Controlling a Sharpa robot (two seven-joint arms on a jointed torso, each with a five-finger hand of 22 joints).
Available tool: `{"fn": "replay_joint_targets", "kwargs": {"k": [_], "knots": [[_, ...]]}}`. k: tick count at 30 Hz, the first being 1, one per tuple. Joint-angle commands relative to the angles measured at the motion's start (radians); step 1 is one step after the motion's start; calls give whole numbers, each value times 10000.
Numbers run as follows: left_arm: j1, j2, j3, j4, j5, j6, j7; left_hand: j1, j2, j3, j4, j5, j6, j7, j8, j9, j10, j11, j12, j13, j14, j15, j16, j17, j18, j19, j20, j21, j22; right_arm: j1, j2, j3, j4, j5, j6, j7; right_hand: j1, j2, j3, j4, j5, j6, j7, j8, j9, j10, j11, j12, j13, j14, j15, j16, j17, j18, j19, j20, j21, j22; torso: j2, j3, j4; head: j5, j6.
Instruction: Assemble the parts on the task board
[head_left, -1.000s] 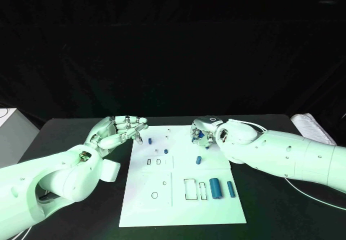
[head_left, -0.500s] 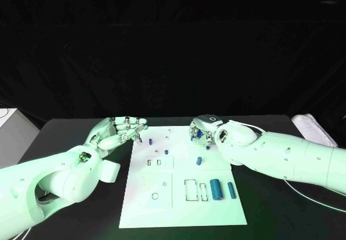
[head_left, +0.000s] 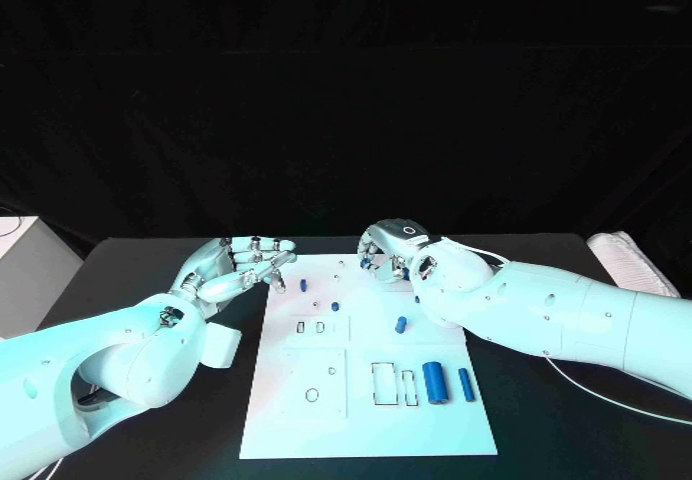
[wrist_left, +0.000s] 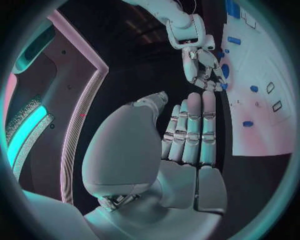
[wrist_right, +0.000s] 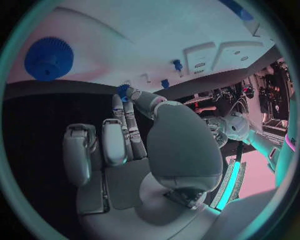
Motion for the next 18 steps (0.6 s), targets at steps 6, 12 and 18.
{"fn": "replay_joint_targets", "kwargs": {"k": [6, 12, 18], "knots": [[39, 8, 9, 48, 55, 147, 37, -6, 38, 40, 10, -43, -32, 11, -37, 12, -70, -27, -18, 16, -56, 14, 40, 10, 118, -62, 11, 45, 9, 3, 556, 24, -595, -82, -530, 36, 244, 211, -7, -30, 14, -19, 60, 37, 43, 145, -96, -52, 297, 307, -21, 71, 13, -58, 360, -34, 38, 1240, 68, -7, 34, 41, -19], [118, 3, 9, 70, 57, 150, 31, -6, 38, 40, 10, -43, -32, 11, -37, 12, -70, -27, -18, 16, -56, 14, 40, 10, 118, -62, 11, 45, 9, -9, 834, 27, -855, -11, -473, 96, 215, 206, -12, -23, 13, -24, 61, 37, 54, 138, -93, -58, 302, 307, -18, 76, 14, -59, 362, -30, 42, 1246, 114, -43, 73, 40, 8], [202, 5, 9, 98, 58, 154, 22, -6, 38, 40, 10, -43, -32, 11, -37, 12, -70, -27, -18, 16, -56, 14, 40, 10, 118, -62, 11, 45, 9, -30, 1043, 28, -1083, 27, -365, 134, 198, 202, -16, -20, 13, -26, 60, 38, 60, 137, -93, -61, 306, 308, -16, 81, 17, -59, 363, -28, 44, 1249, 161, -87, 125, 21, 17]]}}
